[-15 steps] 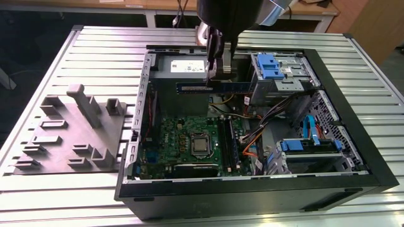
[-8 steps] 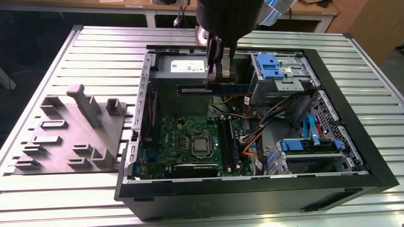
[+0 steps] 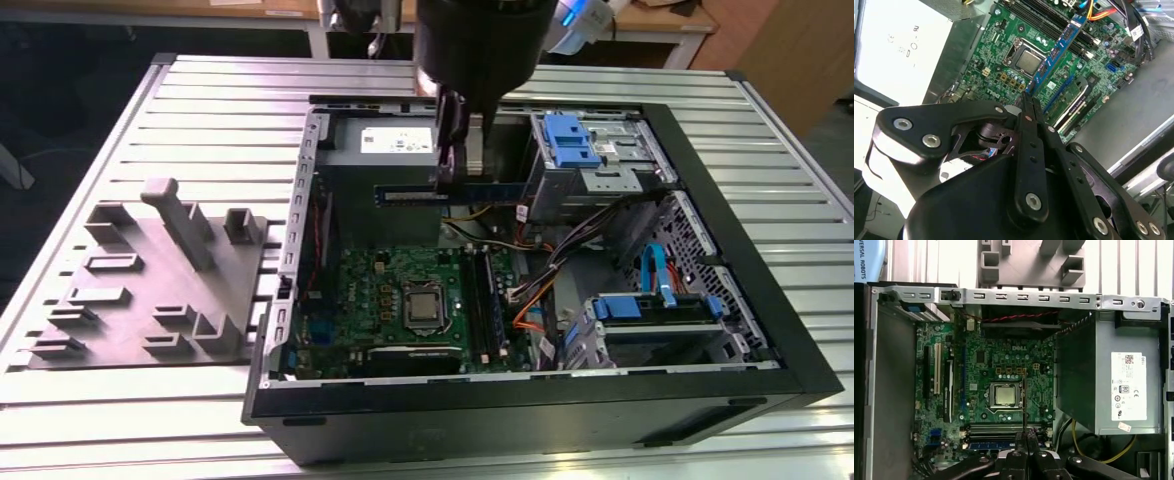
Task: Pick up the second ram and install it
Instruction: 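Pick up the second ram and move it above second insertion slot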
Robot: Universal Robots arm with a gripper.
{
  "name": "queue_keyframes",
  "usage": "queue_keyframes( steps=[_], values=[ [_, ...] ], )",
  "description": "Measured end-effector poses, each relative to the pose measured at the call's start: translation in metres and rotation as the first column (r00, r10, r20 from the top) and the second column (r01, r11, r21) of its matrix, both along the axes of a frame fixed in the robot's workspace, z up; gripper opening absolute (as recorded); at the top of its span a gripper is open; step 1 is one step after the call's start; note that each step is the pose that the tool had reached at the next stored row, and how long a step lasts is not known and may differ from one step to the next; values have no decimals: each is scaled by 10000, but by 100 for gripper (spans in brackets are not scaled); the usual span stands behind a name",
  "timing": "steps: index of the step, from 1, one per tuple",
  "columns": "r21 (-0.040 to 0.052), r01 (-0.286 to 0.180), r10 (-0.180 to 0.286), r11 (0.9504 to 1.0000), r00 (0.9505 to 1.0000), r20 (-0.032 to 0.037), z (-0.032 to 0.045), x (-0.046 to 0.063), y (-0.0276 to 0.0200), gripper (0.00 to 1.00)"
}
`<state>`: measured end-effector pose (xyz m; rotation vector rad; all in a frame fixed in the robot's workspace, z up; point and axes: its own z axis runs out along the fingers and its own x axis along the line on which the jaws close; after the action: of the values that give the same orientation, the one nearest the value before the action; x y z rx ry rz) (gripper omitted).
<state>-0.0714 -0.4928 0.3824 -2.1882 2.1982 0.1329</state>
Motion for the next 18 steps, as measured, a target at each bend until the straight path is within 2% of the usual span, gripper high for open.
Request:
queue_keyframes(
  steps=[6, 9, 15, 18],
  values=[
    [42, -61, 60, 10000, 10000, 46, -93, -19, 0, 11],
    [42, -127, 127, 9999, 9999, 47, -140, -26, 0, 11],
    [40, -169, 169, 9998, 9998, 47, -187, -64, 0, 11],
    [39, -173, 173, 9998, 9998, 42, -239, -66, -5, 11]
  ],
)
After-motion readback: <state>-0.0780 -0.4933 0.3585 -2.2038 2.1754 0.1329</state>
